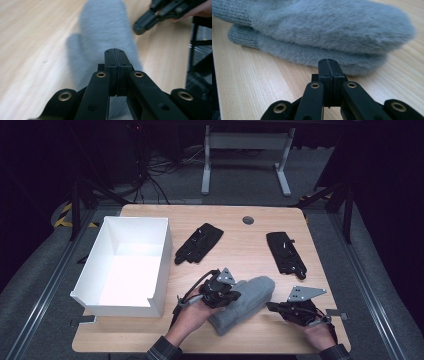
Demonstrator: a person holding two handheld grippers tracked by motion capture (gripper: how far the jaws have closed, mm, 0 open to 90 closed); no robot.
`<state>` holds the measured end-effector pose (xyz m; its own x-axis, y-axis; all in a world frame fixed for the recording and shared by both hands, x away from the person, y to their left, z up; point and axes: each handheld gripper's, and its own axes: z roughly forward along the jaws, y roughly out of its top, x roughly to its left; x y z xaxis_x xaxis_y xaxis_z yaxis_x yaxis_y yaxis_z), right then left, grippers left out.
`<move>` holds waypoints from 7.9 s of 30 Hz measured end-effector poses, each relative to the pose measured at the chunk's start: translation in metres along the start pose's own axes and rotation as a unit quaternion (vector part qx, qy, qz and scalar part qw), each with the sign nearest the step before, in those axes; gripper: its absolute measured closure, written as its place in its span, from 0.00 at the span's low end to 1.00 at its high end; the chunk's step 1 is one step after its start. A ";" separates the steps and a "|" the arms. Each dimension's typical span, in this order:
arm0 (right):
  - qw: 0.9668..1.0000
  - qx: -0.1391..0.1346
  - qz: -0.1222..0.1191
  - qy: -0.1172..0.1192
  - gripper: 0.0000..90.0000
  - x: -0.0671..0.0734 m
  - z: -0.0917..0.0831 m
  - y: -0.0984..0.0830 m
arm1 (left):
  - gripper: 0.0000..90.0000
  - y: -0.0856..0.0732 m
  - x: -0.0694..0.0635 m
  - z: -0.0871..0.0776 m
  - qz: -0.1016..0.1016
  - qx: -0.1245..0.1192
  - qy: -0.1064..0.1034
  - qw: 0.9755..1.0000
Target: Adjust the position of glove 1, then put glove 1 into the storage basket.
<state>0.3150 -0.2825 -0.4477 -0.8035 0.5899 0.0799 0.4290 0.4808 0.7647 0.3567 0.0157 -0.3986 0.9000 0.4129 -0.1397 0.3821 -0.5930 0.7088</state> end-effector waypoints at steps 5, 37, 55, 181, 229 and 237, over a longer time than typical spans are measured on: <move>1.000 0.016 -0.008 0.011 1.00 0.004 0.010 0.002 | 1.00 -0.023 0.017 -0.002 -0.027 0.021 0.019 0.999; 0.999 0.030 -0.011 -0.002 0.80 -0.013 0.046 0.028 | 0.71 -0.024 0.008 -0.010 -0.035 -0.006 0.003 0.999; 0.999 0.022 0.008 -0.045 0.28 -0.023 0.027 0.011 | 0.12 0.008 0.015 0.039 -0.039 0.011 0.036 0.999; 0.997 0.035 -0.022 -0.058 0.09 -0.024 0.020 -0.011 | 0.69 -0.013 0.112 -0.241 -0.193 -0.045 0.155 0.968; 0.997 0.035 -0.021 -0.059 0.09 -0.024 0.020 -0.011 | 0.39 -0.132 0.200 -0.142 -0.302 0.090 0.184 0.931; 0.997 0.035 -0.021 -0.059 0.09 -0.024 0.020 -0.011 | 0.20 -0.108 0.188 -0.161 -0.291 0.066 0.240 0.924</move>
<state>0.3376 -0.2888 -0.4711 -0.7691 0.6385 -0.0296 0.4270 0.5478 0.7194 0.4509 0.2687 -0.3905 0.3505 0.9281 -0.1259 0.8223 -0.2406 0.5157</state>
